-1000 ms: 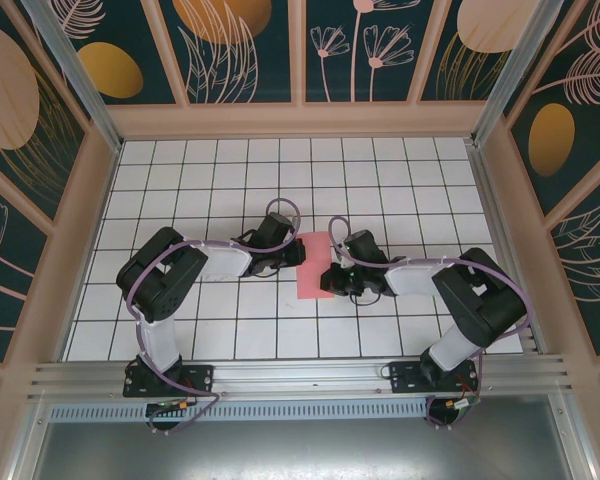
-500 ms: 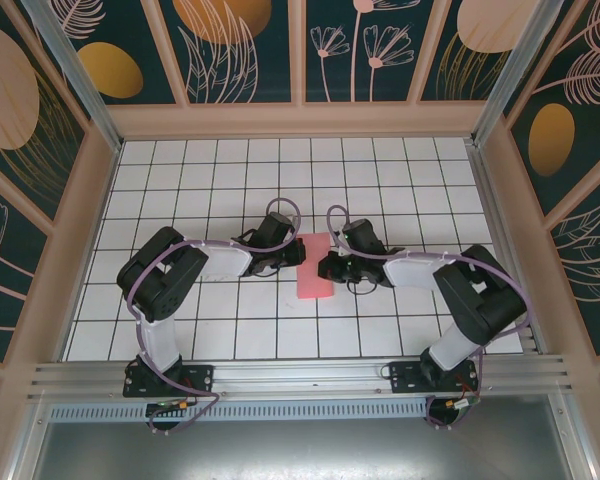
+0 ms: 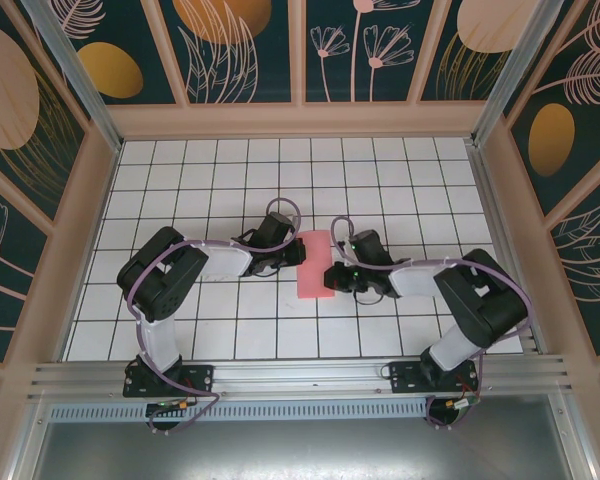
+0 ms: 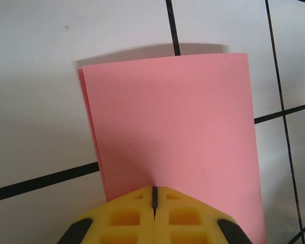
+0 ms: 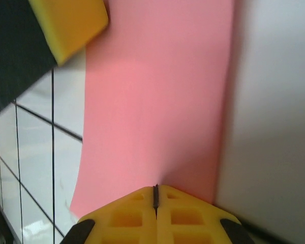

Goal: Fold a paper plane with a square sheet of paper (pick it up from the middle)
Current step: Fold the square sheet of paper in half at the center of the table.

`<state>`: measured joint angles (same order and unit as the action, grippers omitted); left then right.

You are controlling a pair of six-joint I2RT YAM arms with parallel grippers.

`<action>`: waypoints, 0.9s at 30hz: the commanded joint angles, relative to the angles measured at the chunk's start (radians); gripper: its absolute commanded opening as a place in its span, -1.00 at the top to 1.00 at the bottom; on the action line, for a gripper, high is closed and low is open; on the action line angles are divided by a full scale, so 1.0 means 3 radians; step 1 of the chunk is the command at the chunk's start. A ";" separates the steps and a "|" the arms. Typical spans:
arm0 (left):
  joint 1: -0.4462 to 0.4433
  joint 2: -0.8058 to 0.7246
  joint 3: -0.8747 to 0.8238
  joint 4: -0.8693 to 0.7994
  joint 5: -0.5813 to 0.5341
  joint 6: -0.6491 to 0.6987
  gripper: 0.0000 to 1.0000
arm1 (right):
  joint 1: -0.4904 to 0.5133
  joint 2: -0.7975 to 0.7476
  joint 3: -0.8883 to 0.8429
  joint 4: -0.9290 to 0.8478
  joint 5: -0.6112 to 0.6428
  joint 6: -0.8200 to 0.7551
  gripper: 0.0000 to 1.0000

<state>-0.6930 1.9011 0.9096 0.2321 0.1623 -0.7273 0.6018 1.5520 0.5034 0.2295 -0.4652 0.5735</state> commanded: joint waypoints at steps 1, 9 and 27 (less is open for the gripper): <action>0.0101 0.0367 -0.0225 -0.0684 -0.0553 0.0016 1.00 | -0.0002 -0.0209 -0.0345 -0.0431 -0.0214 -0.0058 1.00; 0.0105 0.0311 -0.0129 -0.0637 -0.0454 0.0238 1.00 | -0.0048 -0.0814 -0.0152 -0.0960 0.0110 -0.0137 1.00; 0.0218 -0.0088 0.0657 -0.0981 -0.0068 0.1707 1.00 | -0.0339 0.0313 0.1259 -0.0609 0.0511 0.0138 1.00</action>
<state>-0.6342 1.9011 1.0550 -0.0078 0.0944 -0.2745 0.5034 1.5833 0.8028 -0.0002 -0.2962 0.5987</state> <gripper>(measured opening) 0.067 0.054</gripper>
